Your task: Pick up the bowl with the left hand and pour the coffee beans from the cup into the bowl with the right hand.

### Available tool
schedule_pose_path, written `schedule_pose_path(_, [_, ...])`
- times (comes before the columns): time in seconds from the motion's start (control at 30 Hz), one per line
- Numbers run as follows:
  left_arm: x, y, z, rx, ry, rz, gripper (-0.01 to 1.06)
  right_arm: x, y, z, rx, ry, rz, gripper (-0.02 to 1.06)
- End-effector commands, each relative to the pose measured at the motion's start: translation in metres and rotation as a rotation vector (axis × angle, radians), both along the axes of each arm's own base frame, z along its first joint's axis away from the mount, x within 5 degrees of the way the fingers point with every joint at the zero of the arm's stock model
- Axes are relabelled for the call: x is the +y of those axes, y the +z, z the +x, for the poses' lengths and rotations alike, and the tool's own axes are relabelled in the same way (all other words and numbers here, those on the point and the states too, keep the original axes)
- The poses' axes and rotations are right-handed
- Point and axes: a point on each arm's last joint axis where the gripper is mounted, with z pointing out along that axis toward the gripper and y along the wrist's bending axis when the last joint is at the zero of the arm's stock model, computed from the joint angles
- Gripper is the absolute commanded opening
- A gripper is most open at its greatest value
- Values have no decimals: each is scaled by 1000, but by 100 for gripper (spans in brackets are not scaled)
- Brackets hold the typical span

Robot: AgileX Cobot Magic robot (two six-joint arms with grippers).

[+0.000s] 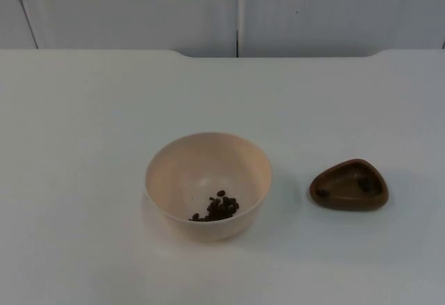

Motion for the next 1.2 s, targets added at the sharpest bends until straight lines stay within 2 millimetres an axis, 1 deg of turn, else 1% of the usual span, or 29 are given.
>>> schedule_pose_path(0.0, [-1, -1, 0, -4, -4, -15, 105, 0, 0, 0, -7, -49, 3, 105])
schedule_pose_path(0.2, [-1, -1, 0, -4, -4, -15, 105, 2, 0, -1, -6, -181, 8, 105])
schedule_pose_path(0.33, [-1, -1, 0, -4, -4, -15, 105, 2, 0, -1, -7, -234, 3, 105])
schedule_pose_path(0.5, [-1, -1, 0, -5, 15, -13, 105, 2, 0, -1, -7, -241, 3, 105])
schedule_pose_path(0.77, [-2, -1, 0, -6, 145, -13, 105, 2, 0, -1, -7, -241, 3, 105])
schedule_pose_path(1.07, [-3, -1, 1, -8, 342, -12, 105, 2, 0, -1, -7, -241, 3, 105])
schedule_pose_path(1.17, [-3, -1, 1, -8, 379, -12, 105, 2, 0, -1, -7, -241, 3, 105])
